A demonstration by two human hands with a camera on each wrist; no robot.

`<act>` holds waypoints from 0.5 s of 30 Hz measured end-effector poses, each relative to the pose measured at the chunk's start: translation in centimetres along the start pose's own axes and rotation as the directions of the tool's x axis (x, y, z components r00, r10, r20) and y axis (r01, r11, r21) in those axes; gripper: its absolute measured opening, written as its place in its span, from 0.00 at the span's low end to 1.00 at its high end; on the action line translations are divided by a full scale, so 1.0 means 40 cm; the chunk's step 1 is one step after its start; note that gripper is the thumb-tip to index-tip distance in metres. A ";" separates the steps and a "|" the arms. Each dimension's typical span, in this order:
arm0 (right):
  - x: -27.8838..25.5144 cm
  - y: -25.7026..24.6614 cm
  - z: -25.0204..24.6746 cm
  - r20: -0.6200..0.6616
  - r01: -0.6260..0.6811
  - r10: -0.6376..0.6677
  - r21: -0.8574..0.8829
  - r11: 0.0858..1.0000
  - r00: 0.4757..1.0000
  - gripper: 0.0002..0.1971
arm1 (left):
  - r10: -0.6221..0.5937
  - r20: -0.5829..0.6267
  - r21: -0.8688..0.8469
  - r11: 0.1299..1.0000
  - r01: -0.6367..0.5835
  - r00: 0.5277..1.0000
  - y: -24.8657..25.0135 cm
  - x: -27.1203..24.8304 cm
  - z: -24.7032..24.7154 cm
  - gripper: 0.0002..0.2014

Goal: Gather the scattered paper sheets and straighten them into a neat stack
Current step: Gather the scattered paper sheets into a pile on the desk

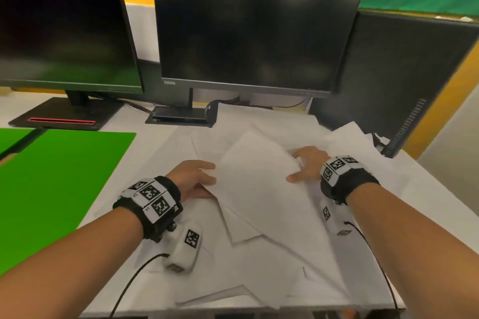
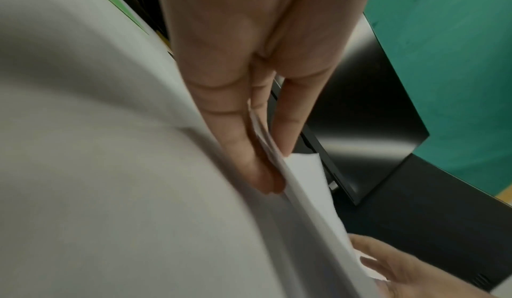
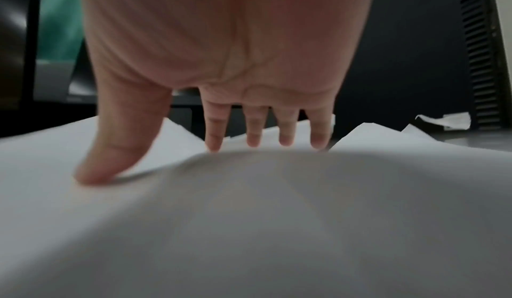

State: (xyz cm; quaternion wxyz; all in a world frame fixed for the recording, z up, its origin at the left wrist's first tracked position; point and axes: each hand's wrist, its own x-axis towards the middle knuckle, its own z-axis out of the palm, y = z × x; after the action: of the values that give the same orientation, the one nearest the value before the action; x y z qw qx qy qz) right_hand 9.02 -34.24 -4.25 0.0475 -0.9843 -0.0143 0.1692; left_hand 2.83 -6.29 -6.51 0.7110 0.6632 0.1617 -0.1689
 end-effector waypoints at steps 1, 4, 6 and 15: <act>0.005 0.000 0.004 0.004 0.012 -0.012 -0.002 1.000 1.000 0.52 | -0.001 -0.004 -0.016 1.000 0.001 1.000 -0.005 0.000 -0.012 0.25; 0.017 -0.006 0.019 0.121 0.015 -0.015 -0.003 1.000 0.993 0.57 | -0.006 -0.061 -0.075 0.997 0.001 0.998 -0.015 0.008 -0.024 0.32; 0.000 -0.020 0.016 0.135 -0.009 0.015 -0.045 0.999 0.991 0.51 | -0.008 -0.116 -0.108 0.994 -0.005 0.993 -0.012 0.018 -0.019 0.34; 0.013 -0.022 -0.043 -0.028 -0.066 0.064 -0.050 0.997 0.998 0.33 | -0.048 -0.102 -0.157 0.987 0.032 0.994 -0.009 0.013 -0.003 0.24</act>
State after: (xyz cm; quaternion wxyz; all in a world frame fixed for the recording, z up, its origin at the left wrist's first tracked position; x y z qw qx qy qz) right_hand 10.07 -33.48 -2.71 0.0168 -0.9873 0.0140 0.1572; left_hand 3.12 -6.21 -7.06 0.7475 0.6103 0.2249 -0.1350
